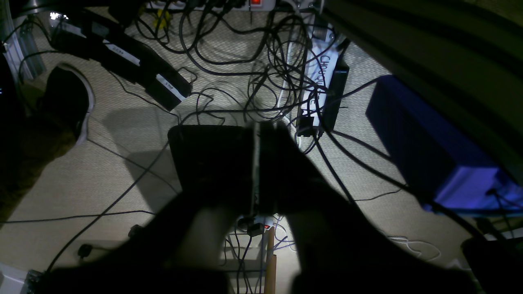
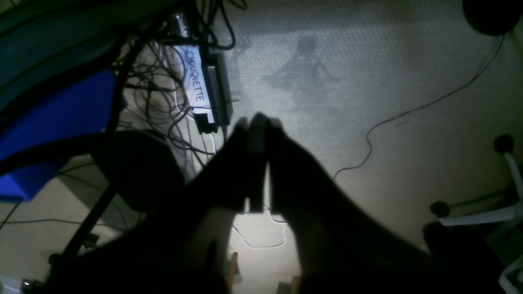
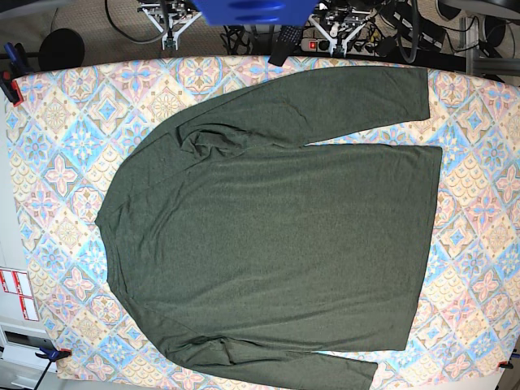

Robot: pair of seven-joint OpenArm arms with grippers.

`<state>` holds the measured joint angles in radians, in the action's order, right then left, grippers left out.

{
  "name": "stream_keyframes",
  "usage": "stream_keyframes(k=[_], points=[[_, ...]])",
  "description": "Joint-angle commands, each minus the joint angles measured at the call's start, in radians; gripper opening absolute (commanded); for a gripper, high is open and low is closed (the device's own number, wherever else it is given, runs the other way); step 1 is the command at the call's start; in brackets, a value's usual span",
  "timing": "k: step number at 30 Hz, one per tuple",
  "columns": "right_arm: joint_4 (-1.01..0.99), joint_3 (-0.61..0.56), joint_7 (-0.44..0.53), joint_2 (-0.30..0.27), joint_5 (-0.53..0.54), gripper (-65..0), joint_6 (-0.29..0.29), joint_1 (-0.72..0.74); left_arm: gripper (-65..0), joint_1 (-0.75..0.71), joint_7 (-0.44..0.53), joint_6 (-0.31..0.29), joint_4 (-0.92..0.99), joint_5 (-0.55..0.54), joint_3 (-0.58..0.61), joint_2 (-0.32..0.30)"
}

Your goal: Fold the T-shirt properly

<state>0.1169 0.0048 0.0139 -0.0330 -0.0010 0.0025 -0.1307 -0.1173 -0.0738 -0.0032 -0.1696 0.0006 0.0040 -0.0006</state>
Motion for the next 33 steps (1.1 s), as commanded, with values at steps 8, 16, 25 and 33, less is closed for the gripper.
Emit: stream_keyframes(k=[8, 16, 25, 33], points=[[0.0, 0.002, 0.005, -0.003, -0.003, -64.8, 0.0, -0.007, -65.0, -0.006, 0.004, 0.004, -0.003, 0.0, 0.0, 0.0], [0.0, 0.001, 0.011, -0.003, -0.003, -64.8, 0.0, -0.008, -65.0, -0.029, 0.004, 0.004, -0.003, 0.003, 0.001, -0.019], [0.08, 0.002, 0.053, -0.009, -0.004, -65.0, 0.0, -0.14, -65.0, -0.196, 0.004, 0.004, -0.222, 0.003, 0.001, -0.108], [0.356, 0.005, 0.053, -0.038, 0.0, -65.0, 0.0, -0.347, -65.0, -0.39, 0.002, 0.004, -0.465, -0.006, 0.001, -0.171]])
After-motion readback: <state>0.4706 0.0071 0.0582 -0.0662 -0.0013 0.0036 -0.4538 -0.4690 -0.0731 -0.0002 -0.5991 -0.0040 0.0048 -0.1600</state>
